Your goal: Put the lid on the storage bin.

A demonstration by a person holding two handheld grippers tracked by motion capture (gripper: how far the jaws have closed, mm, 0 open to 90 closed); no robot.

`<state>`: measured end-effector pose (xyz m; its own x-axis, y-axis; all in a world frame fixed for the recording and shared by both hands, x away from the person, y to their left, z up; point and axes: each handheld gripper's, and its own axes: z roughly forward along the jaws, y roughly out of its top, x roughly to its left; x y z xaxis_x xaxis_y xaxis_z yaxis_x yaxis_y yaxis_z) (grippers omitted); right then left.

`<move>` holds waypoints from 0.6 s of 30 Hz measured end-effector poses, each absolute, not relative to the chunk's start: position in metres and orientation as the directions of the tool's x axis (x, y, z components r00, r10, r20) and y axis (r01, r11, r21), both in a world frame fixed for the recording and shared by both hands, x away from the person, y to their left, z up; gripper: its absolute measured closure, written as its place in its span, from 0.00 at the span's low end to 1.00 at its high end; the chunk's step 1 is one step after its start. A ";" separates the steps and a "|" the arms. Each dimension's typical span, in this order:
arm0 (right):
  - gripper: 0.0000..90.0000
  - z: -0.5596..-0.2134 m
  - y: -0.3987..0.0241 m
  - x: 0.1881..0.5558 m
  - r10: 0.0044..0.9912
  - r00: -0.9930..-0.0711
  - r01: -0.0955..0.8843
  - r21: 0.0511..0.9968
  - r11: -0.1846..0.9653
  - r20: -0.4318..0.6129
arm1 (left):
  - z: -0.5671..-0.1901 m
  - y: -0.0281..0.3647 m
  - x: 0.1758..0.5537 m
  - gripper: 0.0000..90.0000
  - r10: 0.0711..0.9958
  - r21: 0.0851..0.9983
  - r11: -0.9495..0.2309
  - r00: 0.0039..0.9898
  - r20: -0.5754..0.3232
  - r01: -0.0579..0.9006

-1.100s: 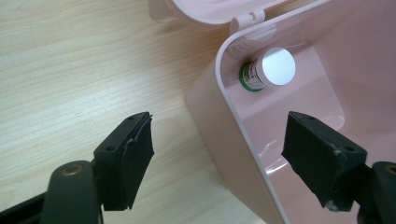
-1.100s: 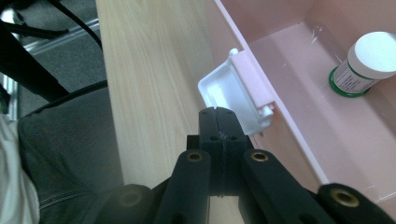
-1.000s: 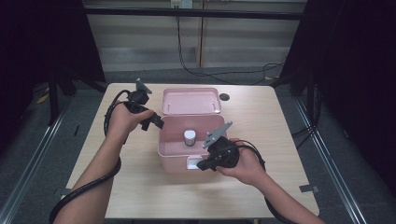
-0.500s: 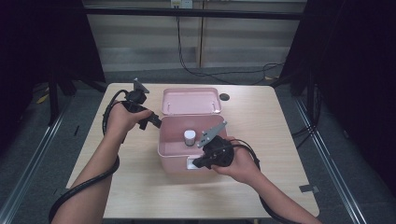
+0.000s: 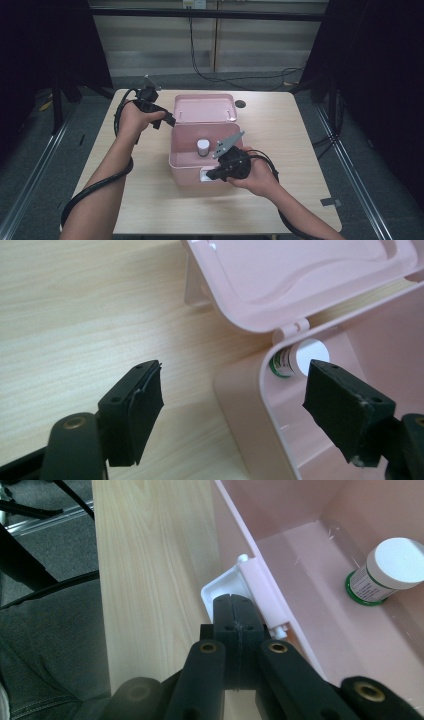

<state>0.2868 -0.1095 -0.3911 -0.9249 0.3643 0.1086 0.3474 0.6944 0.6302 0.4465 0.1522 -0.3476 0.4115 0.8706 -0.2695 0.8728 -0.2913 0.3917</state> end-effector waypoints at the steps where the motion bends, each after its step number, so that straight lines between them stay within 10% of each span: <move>1: 1.00 -0.391 -0.110 0.287 0.364 -0.925 0.347 0.630 0.695 0.109 | -0.348 0.152 0.448 0.25 0.871 0.398 -0.285 0.409 -0.272 0.872; 18: 1.00 -0.392 -0.111 0.287 0.362 -0.924 0.351 0.637 0.686 0.119 | -0.353 0.145 0.477 0.30 0.889 0.441 -0.235 0.375 -0.263 0.866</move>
<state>0.2873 -0.1108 -0.3922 -0.9245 0.3621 0.1193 0.3511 0.6865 0.6368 0.4774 0.1446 -0.3531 0.3752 0.8887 -0.2633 0.8662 -0.2350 0.4411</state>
